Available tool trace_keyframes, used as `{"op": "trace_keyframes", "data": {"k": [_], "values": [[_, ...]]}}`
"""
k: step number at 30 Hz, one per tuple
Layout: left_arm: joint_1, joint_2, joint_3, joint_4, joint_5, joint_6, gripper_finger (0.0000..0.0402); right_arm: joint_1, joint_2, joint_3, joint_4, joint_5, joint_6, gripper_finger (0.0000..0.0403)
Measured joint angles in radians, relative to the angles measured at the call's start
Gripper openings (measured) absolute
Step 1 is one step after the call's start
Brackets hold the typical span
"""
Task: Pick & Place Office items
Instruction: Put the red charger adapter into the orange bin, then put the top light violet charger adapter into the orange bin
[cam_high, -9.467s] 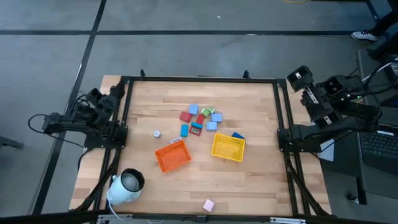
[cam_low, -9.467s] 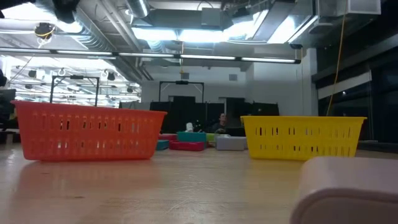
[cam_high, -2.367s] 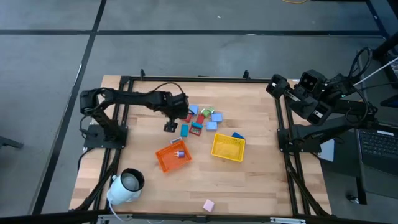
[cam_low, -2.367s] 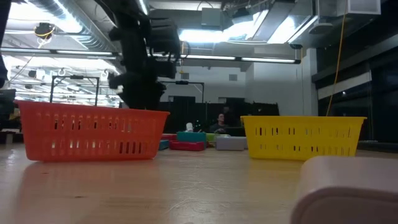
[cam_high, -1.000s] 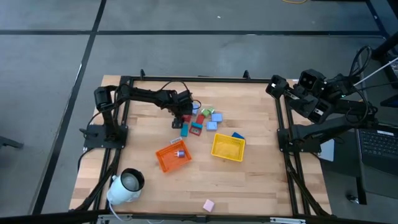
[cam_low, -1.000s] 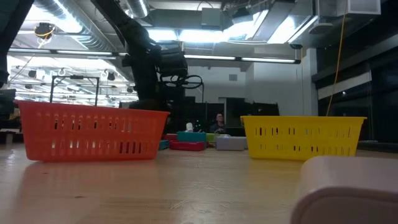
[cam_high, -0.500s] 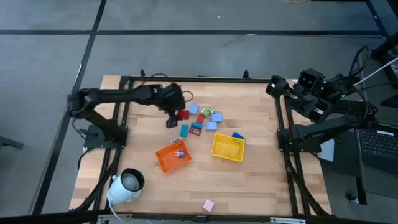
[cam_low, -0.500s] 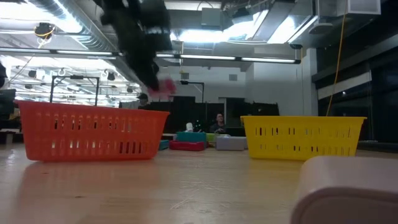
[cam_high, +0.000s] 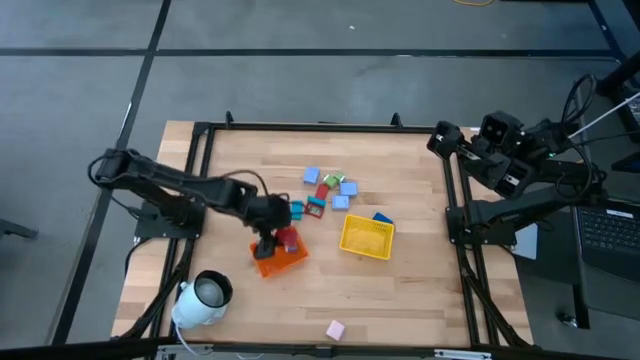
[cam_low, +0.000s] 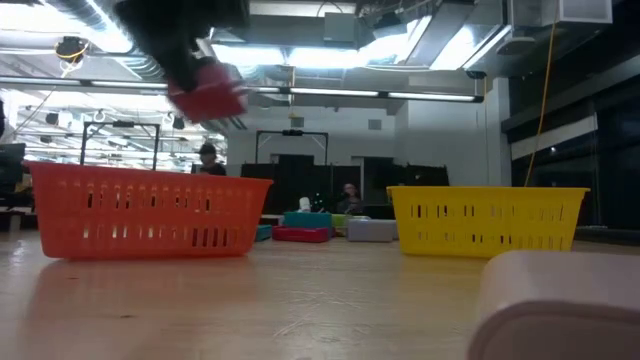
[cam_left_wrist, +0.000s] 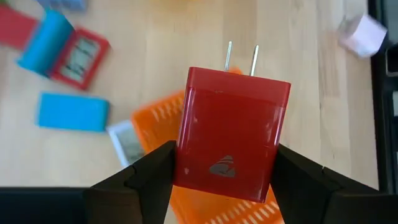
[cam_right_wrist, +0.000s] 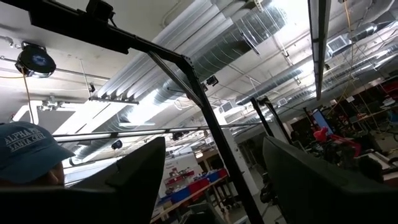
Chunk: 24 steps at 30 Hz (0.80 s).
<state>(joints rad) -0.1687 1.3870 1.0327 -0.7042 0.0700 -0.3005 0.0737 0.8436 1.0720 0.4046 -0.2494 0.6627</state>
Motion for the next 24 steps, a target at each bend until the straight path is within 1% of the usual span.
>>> {"op": "trace_keyframes", "data": {"k": [3, 6, 9, 16, 18, 21, 24], "values": [[-0.037, 0.026, -0.023, -0.004, -0.003, -0.045, 0.0231, 0.02, 0.0, 0.0, 0.0, 0.015, -0.015, 0.0277], [-0.058, 0.035, -0.047, -0.003, -0.047, -0.097, 0.0235, 0.041, 0.0, 0.0, 0.0, 0.032, -0.024, 0.0277], [-0.061, 0.035, -0.059, -0.002, -0.087, -0.159, 0.0243, 0.057, 0.0, 0.0, 0.0, 0.033, -0.024, 0.0277], [-0.062, 0.035, -0.059, 0.057, -0.096, -0.197, 0.0277, 0.101, 0.0, 0.0, 0.0, 0.077, -0.043, 0.0277], [-0.062, 0.035, -0.059, 0.061, -0.139, -0.23, 0.0286, 0.114, 0.0, 0.0, 0.0, 0.086, -0.048, 0.0277], [-0.027, 0.025, -0.059, 0.116, -0.221, -0.32, 0.0295, 0.128, 0.0, 0.0, 0.0, 0.104, -0.051, 0.0277], [0.062, 0.02, -0.057, 0.233, -0.236, -0.448, 0.0299, 0.139, 0.0, 0.0, 0.0, 0.129, -0.07, 0.0277]]}}
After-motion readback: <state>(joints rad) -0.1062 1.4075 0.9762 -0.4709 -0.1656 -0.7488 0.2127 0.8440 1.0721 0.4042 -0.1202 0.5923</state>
